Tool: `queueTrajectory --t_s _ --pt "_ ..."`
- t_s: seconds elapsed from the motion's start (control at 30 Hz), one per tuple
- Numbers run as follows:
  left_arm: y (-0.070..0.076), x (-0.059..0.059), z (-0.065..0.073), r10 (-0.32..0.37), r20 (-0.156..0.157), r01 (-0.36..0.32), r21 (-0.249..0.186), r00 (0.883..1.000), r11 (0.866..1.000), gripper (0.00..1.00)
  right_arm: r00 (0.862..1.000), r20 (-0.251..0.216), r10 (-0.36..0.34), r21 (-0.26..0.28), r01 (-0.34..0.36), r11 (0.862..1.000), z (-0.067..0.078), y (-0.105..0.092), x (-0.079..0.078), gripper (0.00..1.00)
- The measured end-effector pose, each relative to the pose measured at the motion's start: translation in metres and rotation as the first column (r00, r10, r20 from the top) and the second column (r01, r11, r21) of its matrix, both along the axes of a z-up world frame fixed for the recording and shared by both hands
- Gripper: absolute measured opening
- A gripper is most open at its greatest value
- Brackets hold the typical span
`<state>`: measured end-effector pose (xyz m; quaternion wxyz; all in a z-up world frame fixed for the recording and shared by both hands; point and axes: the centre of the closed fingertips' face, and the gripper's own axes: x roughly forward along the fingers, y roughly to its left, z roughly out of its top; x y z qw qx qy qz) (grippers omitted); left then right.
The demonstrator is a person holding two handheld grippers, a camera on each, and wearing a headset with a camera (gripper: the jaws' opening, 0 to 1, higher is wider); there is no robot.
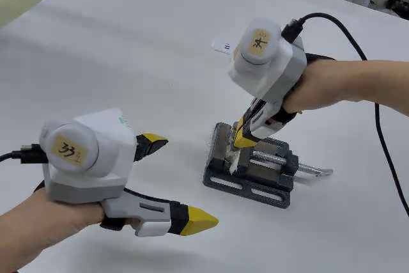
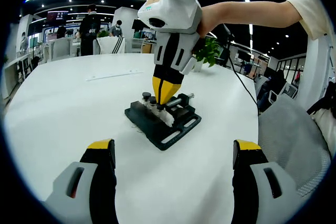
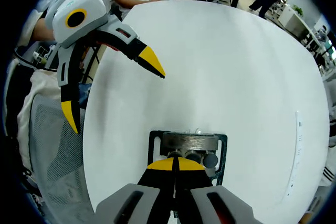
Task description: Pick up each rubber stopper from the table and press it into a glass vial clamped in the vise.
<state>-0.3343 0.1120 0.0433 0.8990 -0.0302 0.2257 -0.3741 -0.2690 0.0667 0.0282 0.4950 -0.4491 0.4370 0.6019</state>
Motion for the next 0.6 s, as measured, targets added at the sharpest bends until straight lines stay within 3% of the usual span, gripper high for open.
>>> queueTrajectory --t_s 0.13,0.37,0.47,0.53,0.6 --pt "0.0 0.002 0.002 0.005 0.003 -0.005 -0.004 1.0 1.0 0.92 0.998 0.041 0.054 -0.025 -0.053 0.998 0.002 0.002 -0.004 0.0" --pt "-0.002 0.0 0.007 -0.007 0.01 0.007 0.012 1.0 1.0 0.92 0.998 0.057 0.028 -0.019 -0.027 0.999 0.002 0.002 -0.002 0.0" --pt "-0.003 -0.001 0.01 -0.008 0.013 0.008 0.017 1.0 1.0 0.92 0.999 0.042 -0.005 -0.024 0.006 1.0 0.002 0.002 0.0 0.0" --pt "-0.004 -0.001 0.016 -0.012 0.024 0.012 0.027 1.0 1.0 0.92 0.997 0.072 0.023 -0.026 -0.021 0.999 0.002 0.003 0.0 0.0" --pt "-0.005 0.0 0.023 -0.006 0.034 0.005 0.027 0.999 1.0 0.92 0.997 0.074 0.013 -0.025 -0.011 1.0 0.002 0.002 0.001 0.0"
